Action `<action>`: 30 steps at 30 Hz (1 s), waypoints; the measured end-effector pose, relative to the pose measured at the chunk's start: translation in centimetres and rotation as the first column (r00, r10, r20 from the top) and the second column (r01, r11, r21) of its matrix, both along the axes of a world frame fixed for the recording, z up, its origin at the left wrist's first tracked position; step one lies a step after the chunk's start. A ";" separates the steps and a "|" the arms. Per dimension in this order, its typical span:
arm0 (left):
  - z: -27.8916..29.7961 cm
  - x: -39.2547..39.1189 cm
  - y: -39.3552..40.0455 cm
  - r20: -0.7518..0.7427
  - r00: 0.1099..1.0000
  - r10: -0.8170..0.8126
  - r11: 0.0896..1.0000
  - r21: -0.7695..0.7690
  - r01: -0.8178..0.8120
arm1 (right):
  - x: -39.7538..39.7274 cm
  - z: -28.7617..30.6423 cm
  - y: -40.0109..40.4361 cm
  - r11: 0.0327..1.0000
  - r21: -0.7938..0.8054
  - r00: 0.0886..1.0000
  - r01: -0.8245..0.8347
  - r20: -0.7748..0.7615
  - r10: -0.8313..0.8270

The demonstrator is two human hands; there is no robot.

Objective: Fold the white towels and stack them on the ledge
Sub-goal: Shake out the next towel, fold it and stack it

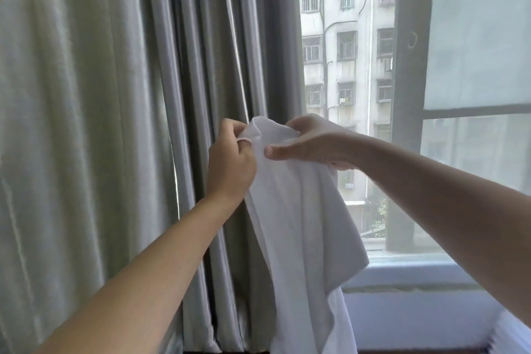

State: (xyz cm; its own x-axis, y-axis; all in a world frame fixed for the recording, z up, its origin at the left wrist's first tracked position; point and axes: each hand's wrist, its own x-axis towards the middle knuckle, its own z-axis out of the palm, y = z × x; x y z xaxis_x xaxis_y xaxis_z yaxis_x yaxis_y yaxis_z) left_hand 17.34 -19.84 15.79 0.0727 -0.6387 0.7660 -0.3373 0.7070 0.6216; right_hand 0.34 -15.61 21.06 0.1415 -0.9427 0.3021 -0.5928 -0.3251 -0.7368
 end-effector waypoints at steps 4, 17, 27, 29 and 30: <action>1.1 0.3 -1.8 -0.192 0.974 -0.121 0.968 0.195 0.159 | -4.3 0.1 1.0 0.989 0.149 0.980 0.001 -0.198 0.029; 1.2 0.6 -3.9 0.039 0.958 -0.283 0.957 0.077 0.280 | -13.8 -5.2 4.1 0.983 0.176 0.994 0.053 -0.100 -0.036; 1.4 2.0 -4.7 0.294 0.923 -0.248 0.961 0.196 0.195 | -21.3 -6.6 6.1 0.954 0.149 0.966 0.260 -0.039 -0.257; 1.1 2.1 -5.1 0.373 0.900 -0.227 0.953 0.276 0.126 | -22.4 -7.2 5.6 0.958 0.149 0.949 0.244 0.165 -0.268; 0.7 1.8 -5.5 0.376 0.899 -0.227 0.939 0.329 0.100 | -22.7 -7.5 5.1 0.961 0.161 0.932 0.223 0.254 -0.259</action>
